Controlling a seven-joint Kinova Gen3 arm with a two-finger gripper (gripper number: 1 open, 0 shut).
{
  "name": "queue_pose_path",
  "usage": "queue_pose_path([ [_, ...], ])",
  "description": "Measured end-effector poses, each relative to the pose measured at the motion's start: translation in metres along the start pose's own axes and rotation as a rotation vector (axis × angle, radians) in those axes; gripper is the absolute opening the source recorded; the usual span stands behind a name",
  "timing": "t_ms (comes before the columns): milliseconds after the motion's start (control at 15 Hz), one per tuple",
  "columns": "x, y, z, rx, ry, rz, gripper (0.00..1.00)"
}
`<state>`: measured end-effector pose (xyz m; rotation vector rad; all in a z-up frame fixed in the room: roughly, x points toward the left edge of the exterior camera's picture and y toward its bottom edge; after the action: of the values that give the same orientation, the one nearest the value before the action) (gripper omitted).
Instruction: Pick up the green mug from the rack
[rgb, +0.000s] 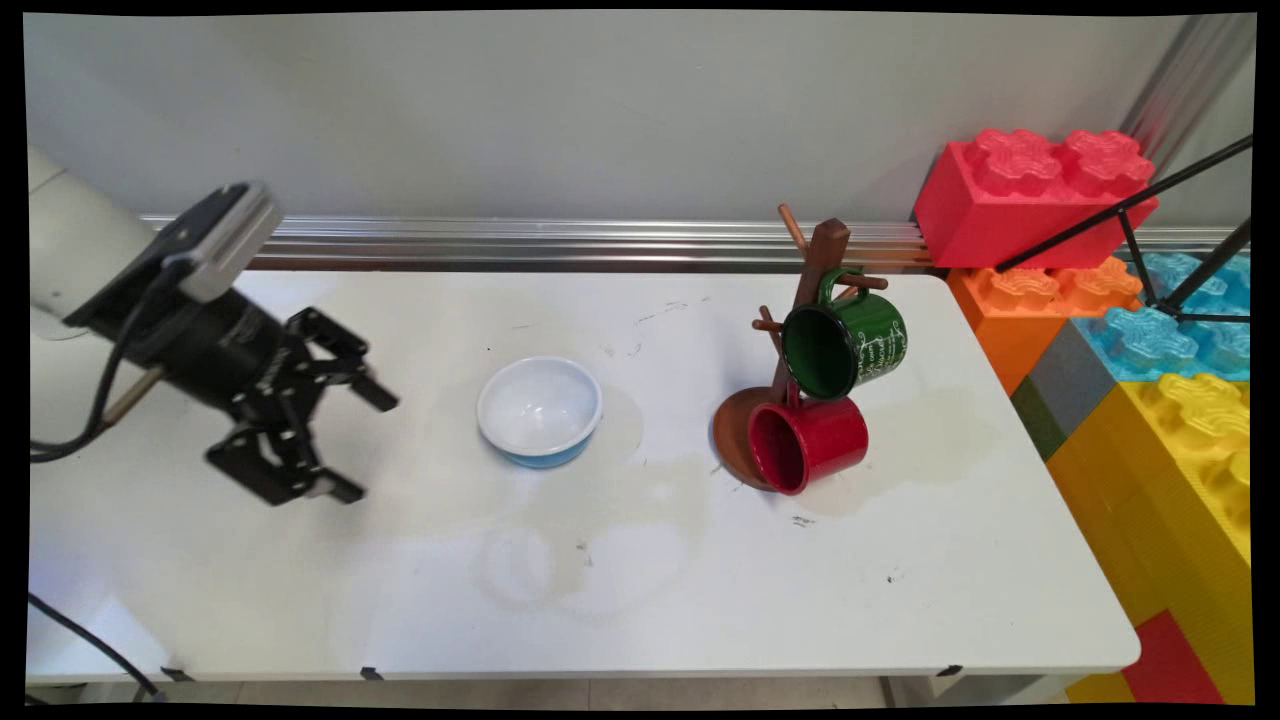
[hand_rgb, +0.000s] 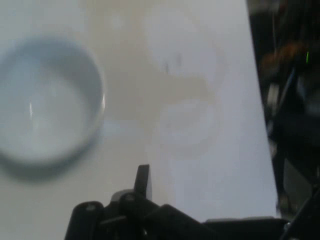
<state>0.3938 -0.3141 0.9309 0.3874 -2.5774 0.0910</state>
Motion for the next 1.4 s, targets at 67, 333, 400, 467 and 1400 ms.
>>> queue_pose_path([
  [67,0.011,0.001,0.001,0.003,0.039,-0.007,1.00],
  [333,0.045,0.006,0.006,0.018,0.145,-0.036,1.00],
  [400,0.053,0.007,0.008,0.021,0.167,-0.042,1.00],
  [467,0.060,0.008,0.009,0.025,0.183,-0.048,1.00],
  [1400,0.154,0.024,0.038,0.068,0.246,-0.285,1.00],
])
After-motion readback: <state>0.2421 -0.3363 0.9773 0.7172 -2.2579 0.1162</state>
